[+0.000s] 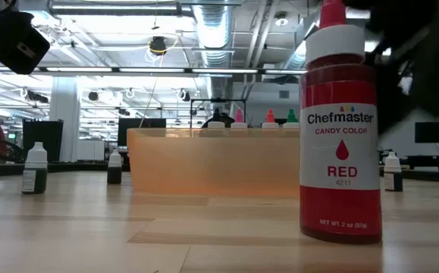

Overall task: Pick & Place food coloring
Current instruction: Put the large red food coloring into the orange bin

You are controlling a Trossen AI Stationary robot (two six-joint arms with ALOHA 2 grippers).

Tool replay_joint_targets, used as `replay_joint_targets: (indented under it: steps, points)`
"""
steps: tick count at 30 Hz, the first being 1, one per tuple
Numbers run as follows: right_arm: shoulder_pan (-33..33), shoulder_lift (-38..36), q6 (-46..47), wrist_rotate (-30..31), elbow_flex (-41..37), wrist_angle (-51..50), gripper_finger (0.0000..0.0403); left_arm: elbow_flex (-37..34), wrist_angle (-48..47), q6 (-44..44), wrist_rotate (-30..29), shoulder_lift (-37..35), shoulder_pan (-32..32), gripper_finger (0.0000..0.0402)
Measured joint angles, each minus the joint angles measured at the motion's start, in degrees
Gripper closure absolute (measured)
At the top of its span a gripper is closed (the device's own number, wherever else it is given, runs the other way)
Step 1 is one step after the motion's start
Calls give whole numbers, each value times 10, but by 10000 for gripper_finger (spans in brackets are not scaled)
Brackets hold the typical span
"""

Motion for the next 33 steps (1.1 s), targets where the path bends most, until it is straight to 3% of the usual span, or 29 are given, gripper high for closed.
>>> replay_joint_targets:
  steps: [25, 33]
  points:
    - [-20, 13, 21, 17, 0, 17, 163, 0, 0, -8, 21, 0, 0, 198]
    - [-34, 13, 77, 17, 0, 41, 163, 0, -3, -8, 21, 0, 0, 198]
